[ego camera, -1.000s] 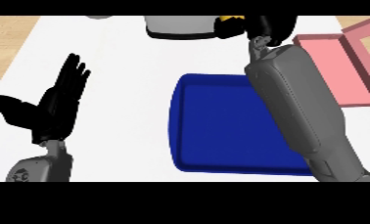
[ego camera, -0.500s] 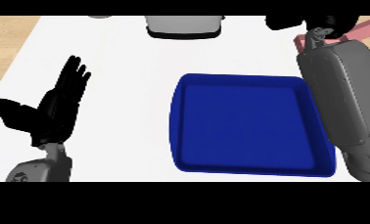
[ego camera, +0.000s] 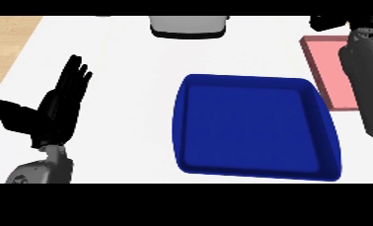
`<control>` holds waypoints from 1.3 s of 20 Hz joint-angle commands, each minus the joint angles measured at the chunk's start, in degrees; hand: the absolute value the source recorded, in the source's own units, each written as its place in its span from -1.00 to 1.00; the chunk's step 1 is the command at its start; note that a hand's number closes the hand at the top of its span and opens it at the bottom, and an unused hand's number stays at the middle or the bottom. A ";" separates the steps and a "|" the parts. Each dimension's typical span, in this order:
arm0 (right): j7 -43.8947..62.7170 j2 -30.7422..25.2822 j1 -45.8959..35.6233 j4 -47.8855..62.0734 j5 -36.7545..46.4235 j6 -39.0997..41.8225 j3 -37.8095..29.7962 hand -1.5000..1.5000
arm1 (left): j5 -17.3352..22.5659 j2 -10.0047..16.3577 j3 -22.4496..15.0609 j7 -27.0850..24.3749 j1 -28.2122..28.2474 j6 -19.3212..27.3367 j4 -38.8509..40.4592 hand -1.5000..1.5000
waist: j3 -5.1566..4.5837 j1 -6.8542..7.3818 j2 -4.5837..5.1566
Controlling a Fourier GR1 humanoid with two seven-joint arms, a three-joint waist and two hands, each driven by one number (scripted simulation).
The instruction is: Pick the lemon from the tray and place it in the cardboard box
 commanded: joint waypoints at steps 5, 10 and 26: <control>-6.28 -5.19 -0.21 17.43 2.19 5.42 -0.05 1.00 | -0.02 0.16 0.01 -0.28 -1.61 -0.40 1.59 0.00 | 0.01 0.80 0.48; -9.31 -6.70 -1.71 26.53 -0.49 12.99 -2.63 -1.00 | 0.81 -0.14 -0.24 0.92 -0.65 -0.65 -0.41 0.00 | 0.06 1.06 0.40; -33.94 -5.03 -2.93 21.44 -21.34 -14.17 -21.98 -1.00 | 0.19 -0.47 -0.26 0.33 -0.03 -0.34 0.76 0.00 | 0.13 -0.02 0.12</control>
